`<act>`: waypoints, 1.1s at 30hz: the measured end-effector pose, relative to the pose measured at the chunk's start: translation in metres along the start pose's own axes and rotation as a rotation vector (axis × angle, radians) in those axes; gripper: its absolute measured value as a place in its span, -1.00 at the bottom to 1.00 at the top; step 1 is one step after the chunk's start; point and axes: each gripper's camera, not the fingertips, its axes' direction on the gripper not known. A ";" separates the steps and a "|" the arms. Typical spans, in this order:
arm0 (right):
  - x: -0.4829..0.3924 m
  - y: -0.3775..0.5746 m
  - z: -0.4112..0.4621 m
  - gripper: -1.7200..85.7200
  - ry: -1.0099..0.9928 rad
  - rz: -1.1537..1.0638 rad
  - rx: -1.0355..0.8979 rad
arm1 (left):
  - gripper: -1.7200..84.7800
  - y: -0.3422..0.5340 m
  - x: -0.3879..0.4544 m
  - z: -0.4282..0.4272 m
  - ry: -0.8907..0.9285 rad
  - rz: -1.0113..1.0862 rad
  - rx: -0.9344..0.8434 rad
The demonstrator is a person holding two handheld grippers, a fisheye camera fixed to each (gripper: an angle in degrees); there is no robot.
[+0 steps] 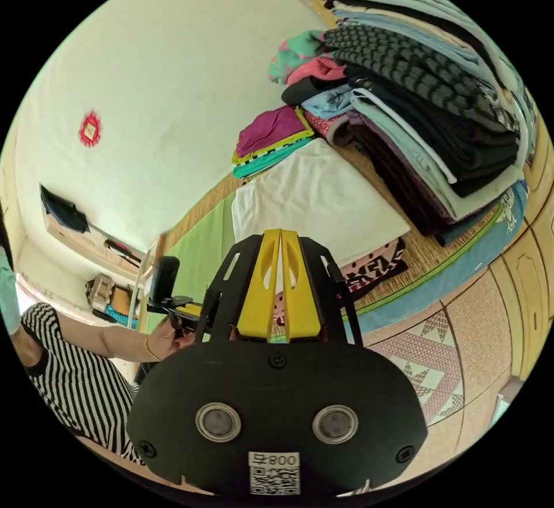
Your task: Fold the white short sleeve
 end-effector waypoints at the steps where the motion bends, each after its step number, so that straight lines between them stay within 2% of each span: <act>1: -0.009 0.007 0.024 -0.96 0.037 -0.035 -0.056 | -0.95 0.004 0.003 -0.014 -0.021 0.024 0.027; 5: -0.009 0.039 0.080 -0.96 0.201 -0.056 -0.150 | -0.96 -0.001 -0.004 -0.052 -0.129 0.037 0.112; 9: -0.003 0.061 0.094 -0.96 0.197 -0.014 -0.110 | -0.96 -0.010 -0.025 -0.036 -0.196 0.003 0.018; 15: -0.051 0.094 0.094 -0.96 0.292 -0.138 -0.019 | -0.96 0.009 -0.007 -0.047 -0.207 0.064 0.059; 18: -0.051 0.106 0.143 -0.96 0.353 -0.155 -0.150 | -0.96 0.014 -0.005 -0.040 -0.239 0.076 -0.004; 21: -0.054 0.117 0.152 -0.96 0.369 -0.151 -0.128 | -0.96 0.028 0.013 -0.052 -0.252 0.127 -0.002; 24: -0.070 0.132 0.137 -0.96 0.357 -0.181 -0.060 | -0.96 0.060 0.044 -0.077 -0.399 0.255 -0.013; 26: -0.086 0.152 0.122 -0.96 0.347 -0.207 0.031 | -0.96 0.098 0.058 -0.095 -0.582 0.321 -0.044; 31: -0.118 0.177 0.114 -0.94 0.282 -0.284 0.160 | -0.96 0.175 0.046 -0.106 -0.936 0.277 -0.205; 33: -0.129 0.175 0.118 -0.93 0.245 -0.324 0.191 | -0.96 0.197 0.038 -0.103 -0.982 0.238 -0.262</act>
